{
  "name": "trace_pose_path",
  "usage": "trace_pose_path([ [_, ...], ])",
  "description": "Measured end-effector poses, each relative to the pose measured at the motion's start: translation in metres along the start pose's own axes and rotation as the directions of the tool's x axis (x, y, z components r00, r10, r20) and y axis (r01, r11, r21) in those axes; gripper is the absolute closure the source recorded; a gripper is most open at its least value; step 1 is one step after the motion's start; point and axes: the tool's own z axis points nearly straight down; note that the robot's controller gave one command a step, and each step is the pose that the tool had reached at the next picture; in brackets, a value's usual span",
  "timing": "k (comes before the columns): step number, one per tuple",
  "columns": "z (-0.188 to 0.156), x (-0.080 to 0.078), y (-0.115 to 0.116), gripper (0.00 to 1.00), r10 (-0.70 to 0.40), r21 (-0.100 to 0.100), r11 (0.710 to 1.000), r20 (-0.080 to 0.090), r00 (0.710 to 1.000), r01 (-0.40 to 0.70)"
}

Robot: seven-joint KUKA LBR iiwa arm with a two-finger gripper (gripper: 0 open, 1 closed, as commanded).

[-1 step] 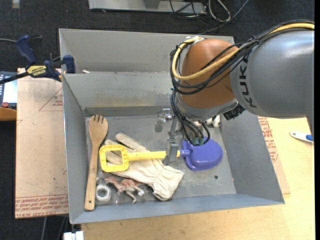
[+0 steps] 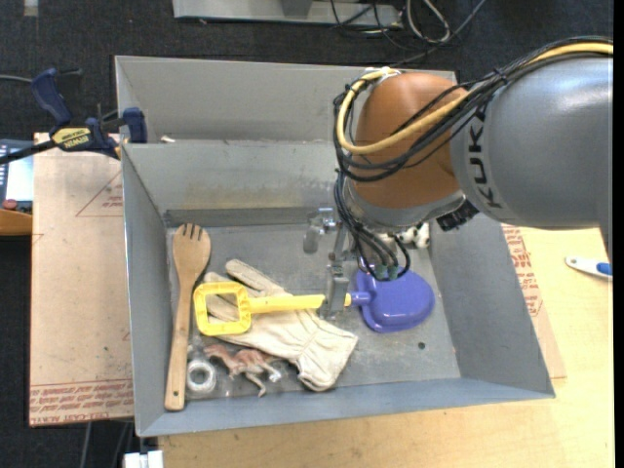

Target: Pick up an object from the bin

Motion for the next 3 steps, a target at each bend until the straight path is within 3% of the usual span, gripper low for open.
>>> trace_pose_path([
  [1,0.124,-0.014,-0.006,0.0,0.172,0.0,0.985,-0.008,0.985,-0.172],
  [2,0.121,-0.015,0.006,0.0,0.206,-0.004,0.979,0.009,0.978,-0.206],
  [3,0.121,-0.016,-0.003,0.0,0.178,-0.004,0.984,0.0,0.984,-0.178],
])
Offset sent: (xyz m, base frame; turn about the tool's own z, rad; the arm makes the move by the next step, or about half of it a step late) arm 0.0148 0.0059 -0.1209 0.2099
